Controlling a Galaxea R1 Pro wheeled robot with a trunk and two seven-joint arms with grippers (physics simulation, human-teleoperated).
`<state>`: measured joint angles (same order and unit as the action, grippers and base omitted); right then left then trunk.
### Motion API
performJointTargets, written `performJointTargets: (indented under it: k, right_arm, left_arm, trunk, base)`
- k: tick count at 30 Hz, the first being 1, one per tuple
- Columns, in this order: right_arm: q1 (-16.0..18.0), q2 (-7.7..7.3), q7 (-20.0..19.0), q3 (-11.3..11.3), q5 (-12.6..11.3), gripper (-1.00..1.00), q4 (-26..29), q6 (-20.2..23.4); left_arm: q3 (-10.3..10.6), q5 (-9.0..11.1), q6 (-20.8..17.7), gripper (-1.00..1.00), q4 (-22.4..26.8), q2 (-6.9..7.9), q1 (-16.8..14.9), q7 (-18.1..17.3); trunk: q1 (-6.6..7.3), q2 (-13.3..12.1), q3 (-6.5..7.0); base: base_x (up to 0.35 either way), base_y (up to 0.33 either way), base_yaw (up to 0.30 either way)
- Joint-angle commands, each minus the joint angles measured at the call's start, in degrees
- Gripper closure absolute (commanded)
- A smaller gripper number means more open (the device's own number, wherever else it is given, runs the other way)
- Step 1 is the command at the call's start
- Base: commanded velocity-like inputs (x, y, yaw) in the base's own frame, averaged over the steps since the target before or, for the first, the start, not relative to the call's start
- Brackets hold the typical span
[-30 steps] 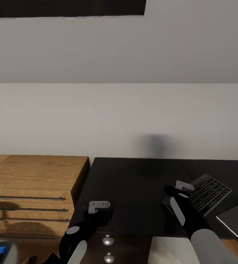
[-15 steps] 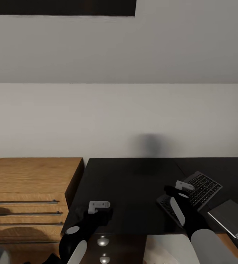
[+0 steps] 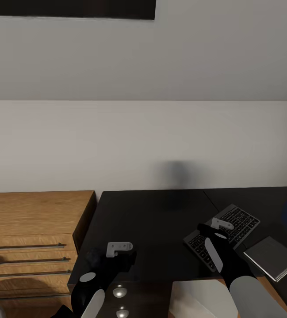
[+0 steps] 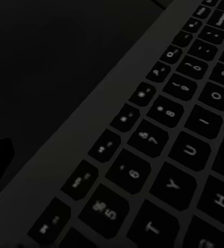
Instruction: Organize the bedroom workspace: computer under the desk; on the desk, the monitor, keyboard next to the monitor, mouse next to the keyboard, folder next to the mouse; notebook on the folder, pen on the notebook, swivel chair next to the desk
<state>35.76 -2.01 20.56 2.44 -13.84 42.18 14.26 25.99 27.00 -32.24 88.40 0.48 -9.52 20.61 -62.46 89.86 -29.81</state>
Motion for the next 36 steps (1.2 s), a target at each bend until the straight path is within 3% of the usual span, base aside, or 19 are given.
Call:
performJointTargets:
  k: [1, 13, 36]
  right_arm:
    - [0.0, -0.02, 0.3, -0.1, -0.4, -1.00, 0.1, 0.2]
    - [0.0, -0.06, 0.3, -0.1, -0.2, -1.00, 0.2, 0.2]
    - [0.0, -0.20, 0.3, -0.1, -0.2, -1.00, 0.2, 0.2]
  left_arm:
    - [0.1, 0.6, -0.1, -1.00, 0.1, 0.05, -0.1, 0.6]
    - [0.0, 0.7, -0.2, -1.00, 0.0, 0.27, -0.1, 0.6]
    - [0.2, 0.7, -0.2, -1.00, 0.0, 0.24, -0.1, 0.6]
  trunk:
    - [0.00, 0.0, -0.06]
    - [0.00, 0.0, -0.06]
    - [0.00, 0.0, -0.06]
  base:
    - [0.027, 0.000, -0.005]
    - [0.199, 0.000, -0.001]
    - [0.079, 0.000, 0.000]
